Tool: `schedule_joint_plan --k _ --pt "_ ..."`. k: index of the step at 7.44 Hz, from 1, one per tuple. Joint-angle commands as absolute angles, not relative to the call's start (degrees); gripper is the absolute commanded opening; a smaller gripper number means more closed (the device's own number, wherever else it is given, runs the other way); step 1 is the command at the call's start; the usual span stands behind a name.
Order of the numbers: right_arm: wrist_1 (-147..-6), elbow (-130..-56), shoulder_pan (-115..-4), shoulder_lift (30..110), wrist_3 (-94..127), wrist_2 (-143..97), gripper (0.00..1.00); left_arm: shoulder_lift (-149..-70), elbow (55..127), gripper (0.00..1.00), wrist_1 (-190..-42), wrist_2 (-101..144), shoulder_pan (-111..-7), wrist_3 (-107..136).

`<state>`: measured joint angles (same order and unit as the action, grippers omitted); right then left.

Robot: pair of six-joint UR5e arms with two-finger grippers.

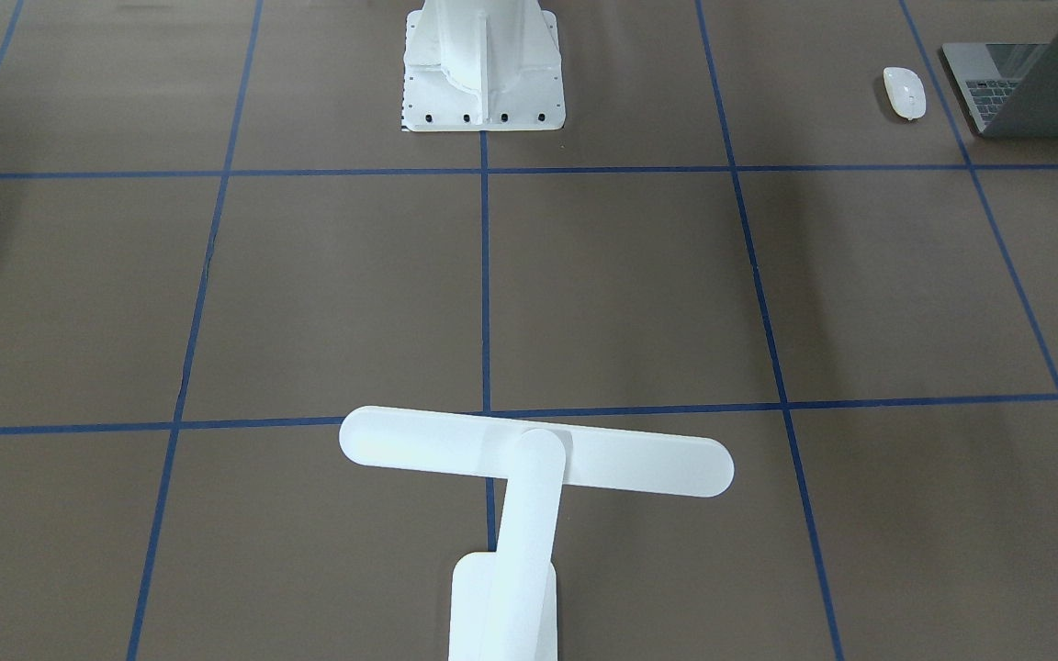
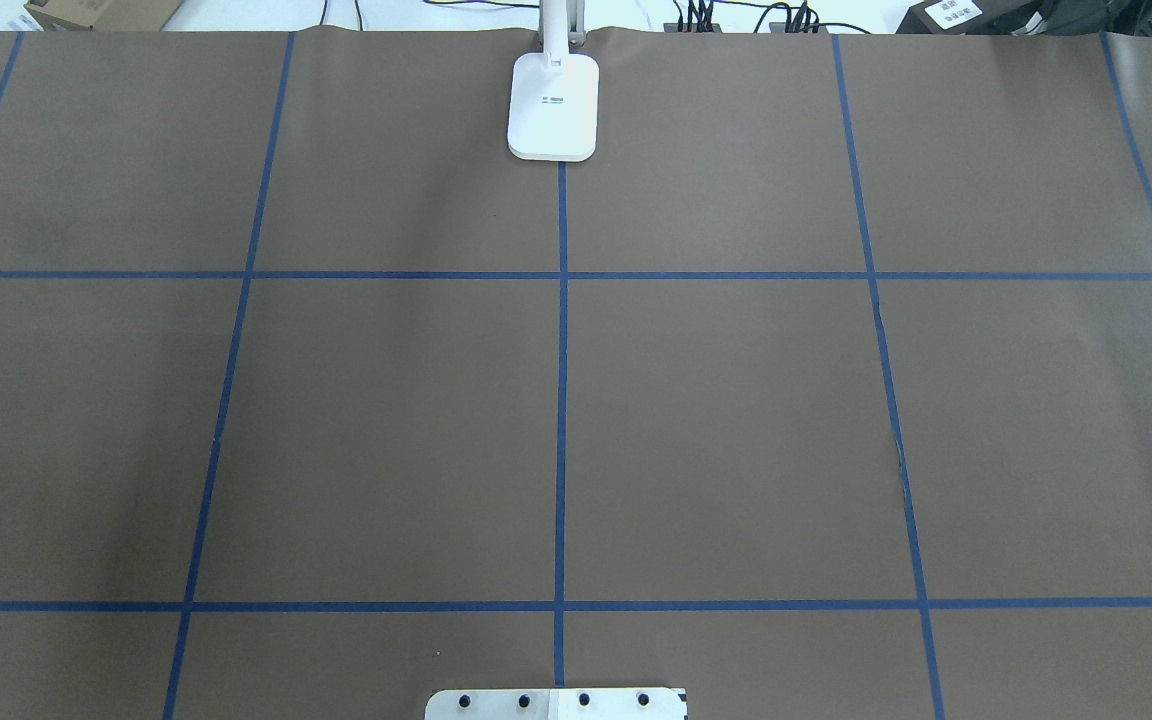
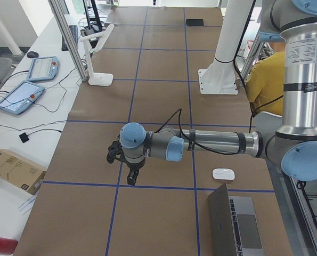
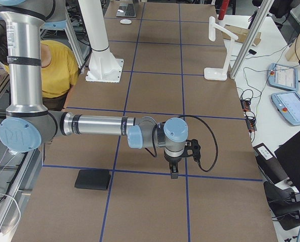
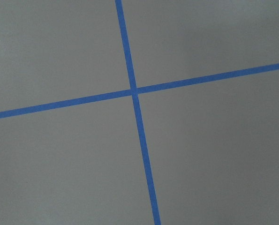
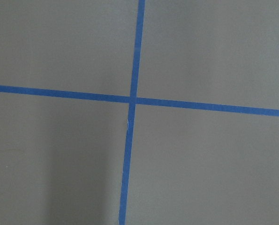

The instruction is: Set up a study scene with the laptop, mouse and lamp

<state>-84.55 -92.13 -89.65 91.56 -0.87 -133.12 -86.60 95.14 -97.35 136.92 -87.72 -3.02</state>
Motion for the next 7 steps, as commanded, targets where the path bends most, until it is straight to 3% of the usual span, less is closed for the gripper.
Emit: schedule_joint_plan --k 1,7 --pt "-84.55 -94.64 -89.65 91.49 -0.62 -133.15 1.00 -87.36 95.01 1.00 -97.38 136.93 -87.71 -2.81" --pt "-84.73 -94.22 -89.65 92.20 -0.62 -133.15 1.00 -86.40 94.40 1.00 -98.61 135.79 -87.89 -2.99"
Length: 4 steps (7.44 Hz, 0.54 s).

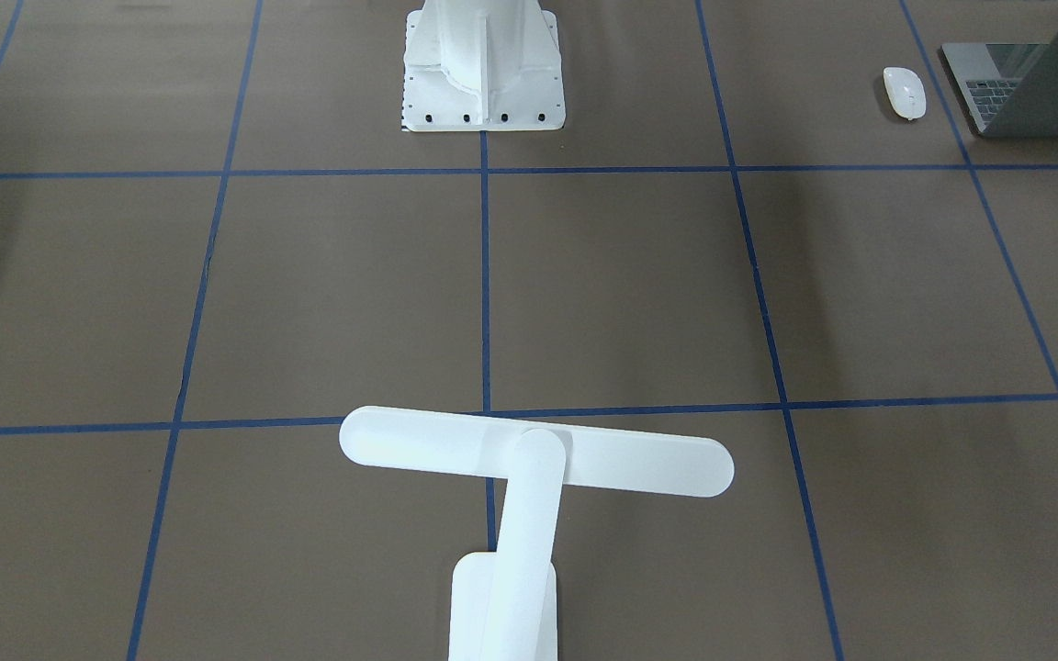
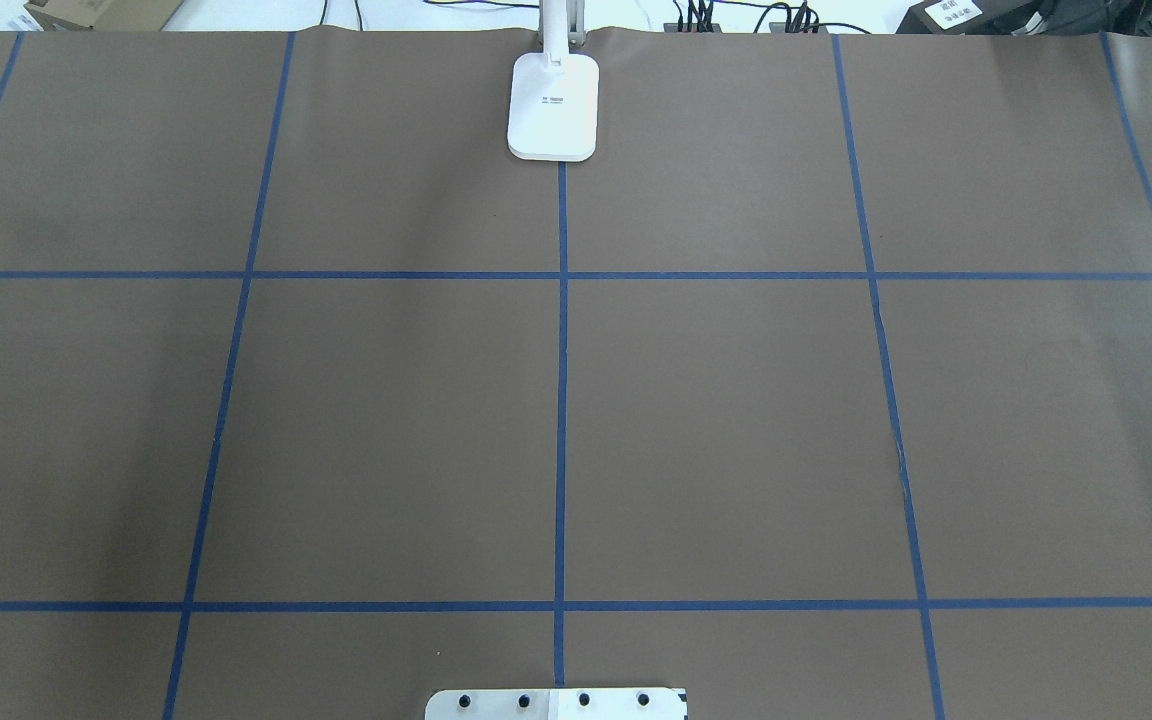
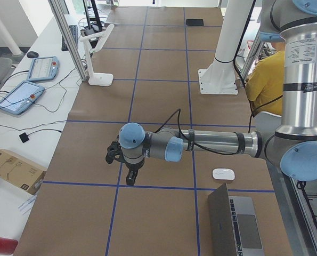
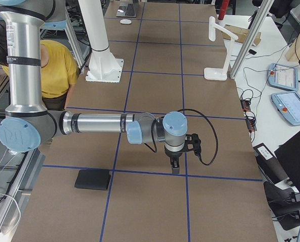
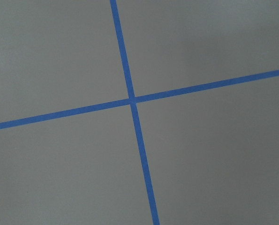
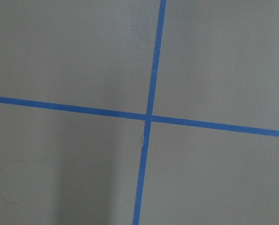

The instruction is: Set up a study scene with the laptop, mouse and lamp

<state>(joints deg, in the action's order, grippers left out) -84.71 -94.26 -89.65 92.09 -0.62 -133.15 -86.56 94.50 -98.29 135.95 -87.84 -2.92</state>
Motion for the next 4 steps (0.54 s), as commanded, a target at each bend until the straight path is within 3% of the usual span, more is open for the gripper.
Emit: schedule_joint_plan --k 1,4 --pt "-84.73 -94.22 -89.65 92.20 -0.62 -133.15 1.00 -86.31 94.48 1.00 -98.79 136.05 -87.89 -2.99" --pt "-84.73 -94.04 -89.65 92.29 -0.53 -133.15 1.00 -87.36 92.55 1.00 -98.79 135.79 -90.68 -2.55"
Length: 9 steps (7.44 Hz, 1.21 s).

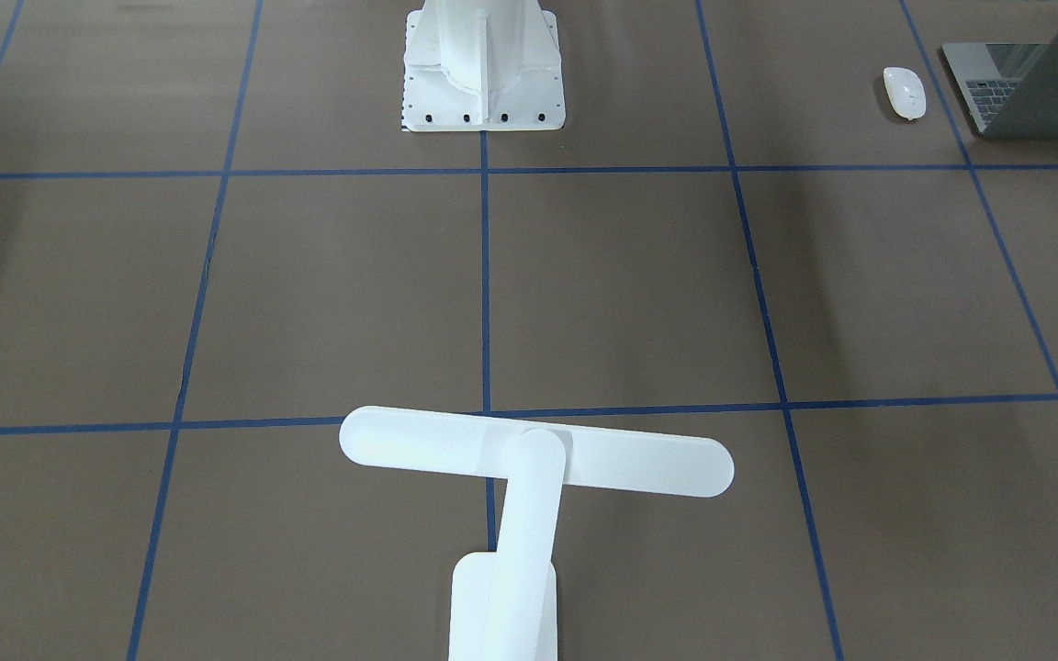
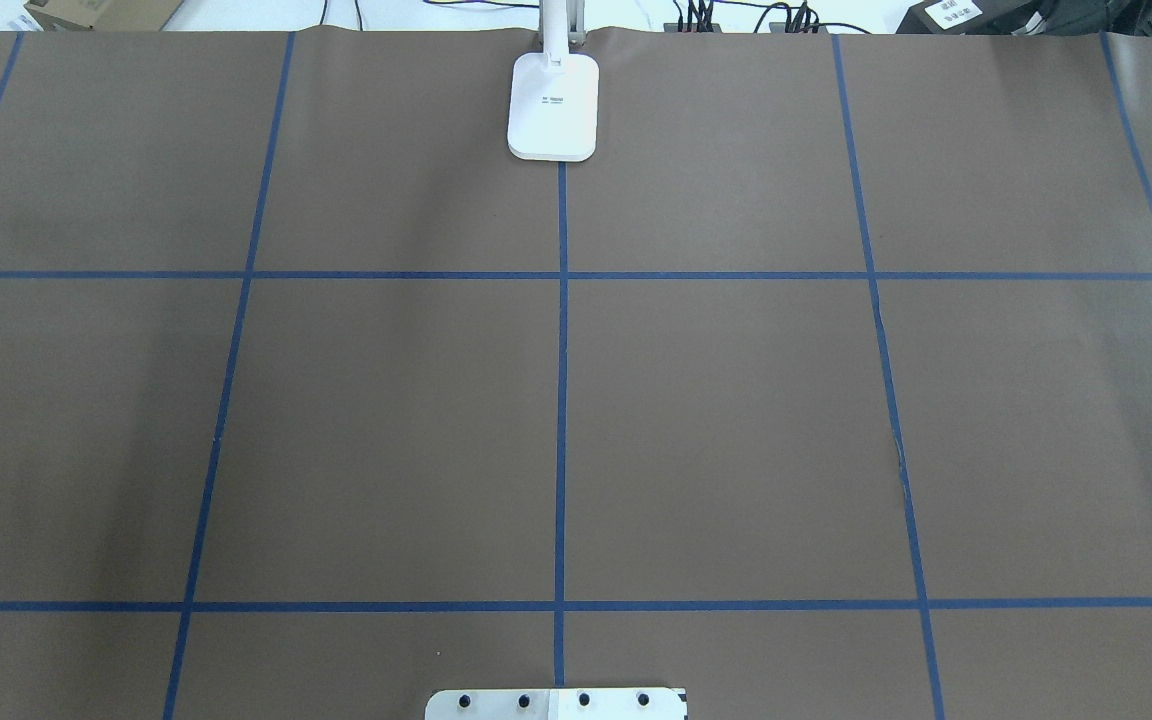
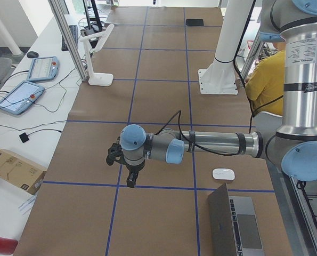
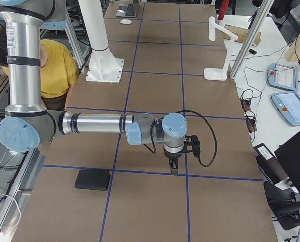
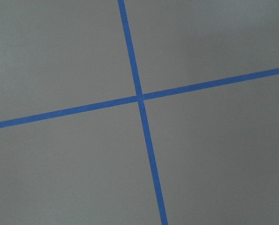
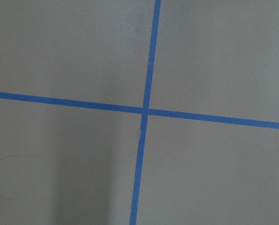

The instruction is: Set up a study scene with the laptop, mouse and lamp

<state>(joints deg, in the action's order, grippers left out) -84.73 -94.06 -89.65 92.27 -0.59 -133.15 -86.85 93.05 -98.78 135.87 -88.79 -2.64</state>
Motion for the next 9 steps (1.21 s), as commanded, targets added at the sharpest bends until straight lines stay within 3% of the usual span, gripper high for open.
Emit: schedule_joint_plan --k 1,9 --pt "-84.73 -94.04 -89.65 92.20 -0.53 -133.15 1.00 -87.36 92.55 1.00 -98.79 135.79 -91.22 -2.55" --pt "-84.81 -93.87 -89.47 92.46 -0.44 -133.33 1.00 -84.02 92.72 1.00 -93.11 136.93 -99.31 7.87"
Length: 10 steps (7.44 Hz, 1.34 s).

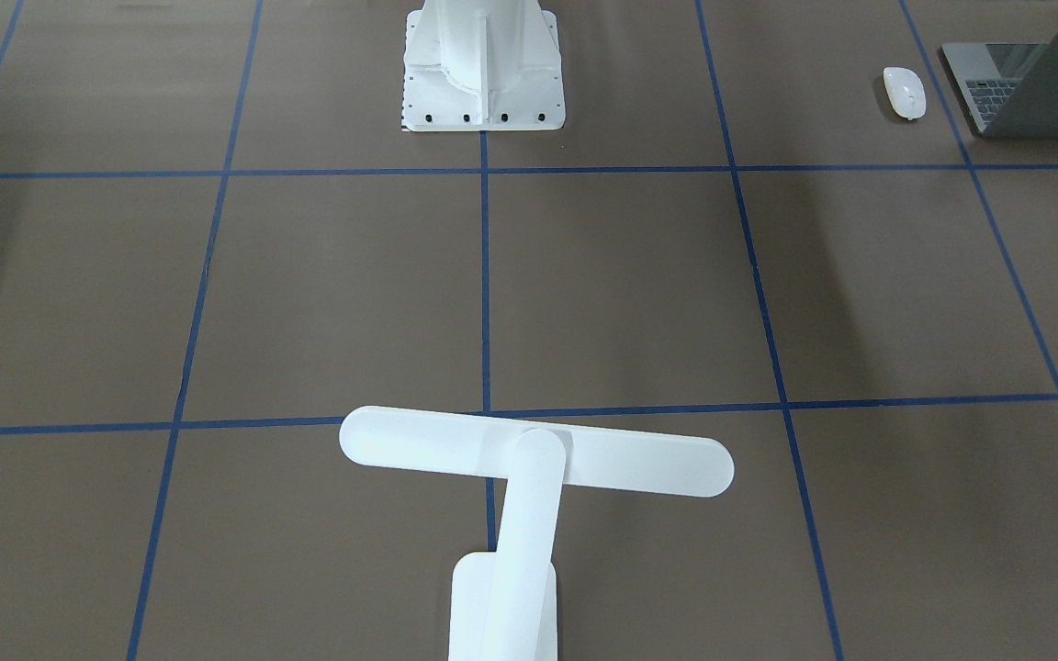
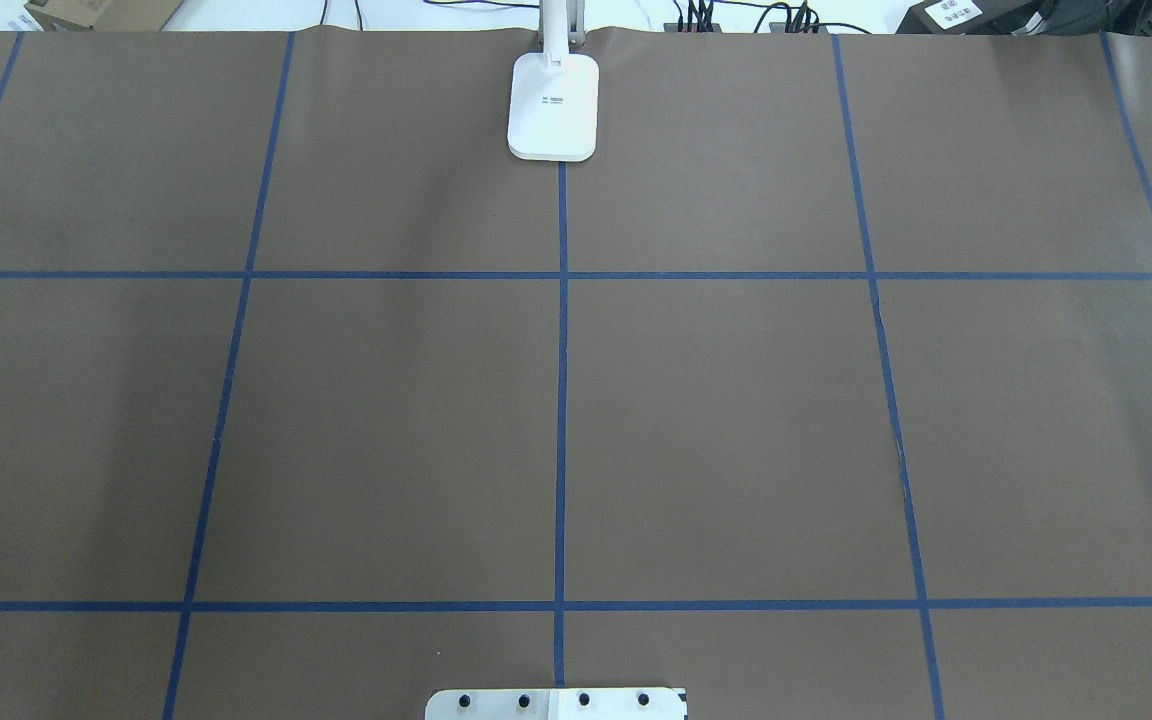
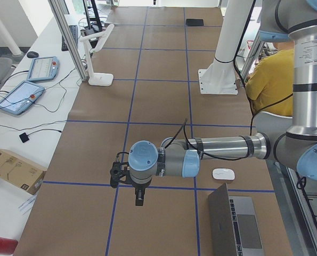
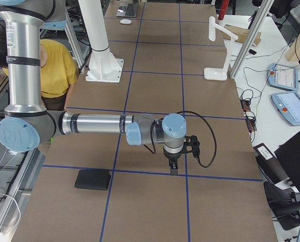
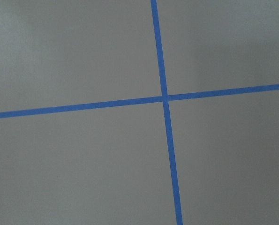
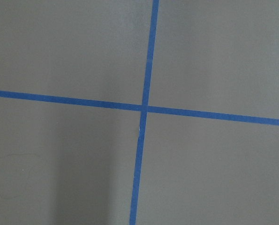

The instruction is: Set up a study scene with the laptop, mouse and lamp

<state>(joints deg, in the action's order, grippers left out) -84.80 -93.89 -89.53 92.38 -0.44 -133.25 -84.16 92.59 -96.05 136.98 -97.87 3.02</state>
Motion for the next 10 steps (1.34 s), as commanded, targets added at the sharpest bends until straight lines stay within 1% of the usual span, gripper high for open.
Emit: schedule_joint_plan --k 1,2,3,4,5,6,7,8,9,10 --pt "-84.81 -93.87 -89.56 92.46 -0.44 -133.33 1.00 -82.20 92.81 1.00 -90.47 136.93 -101.58 8.69" --pt "-84.81 -93.87 -89.56 92.46 -0.44 -133.33 1.00 -81.31 93.33 1.00 -88.79 136.85 -104.12 11.14" --pt "-84.81 -93.87 -89.56 92.46 -0.44 -133.33 1.00 -77.99 93.43 0.98 -88.07 136.93 -105.98 11.34" --pt "-84.81 -93.87 -89.56 92.46 -0.44 -133.33 1.00 -76.74 94.04 0.99 -87.81 136.67 -107.91 15.43" --pt "-84.81 -93.61 -89.47 92.46 -0.44 -133.33 1.00 -73.25 96.22 1.00 -87.80 135.19 -109.23 21.47" --pt "-84.81 -93.60 -89.56 92.46 -0.44 -133.42 1.00 -69.65 102.24 1.00 -85.63 131.87 -109.86 28.23" --pt "-84.81 -93.60 -89.47 92.46 -0.44 -133.42 1.00 -66.04 110.05 1.00 -78.38 127.92 -110.39 30.21" --pt "-84.90 -93.60 -89.47 92.46 -0.44 -133.42 1.00 -64.53 115.00 1.00 -71.35 126.32 -113.78 30.50" --pt "-84.90 -93.34 -89.47 92.46 -0.44 -133.42 1.00 -63.12 117.48 1.00 -65.36 125.78 -118.17 30.41" --pt "-84.90 -93.25 -89.30 92.46 -0.44 -133.42 1.00 -59.71 118.29 1.00 -64.96 125.51 -121.95 30.06"
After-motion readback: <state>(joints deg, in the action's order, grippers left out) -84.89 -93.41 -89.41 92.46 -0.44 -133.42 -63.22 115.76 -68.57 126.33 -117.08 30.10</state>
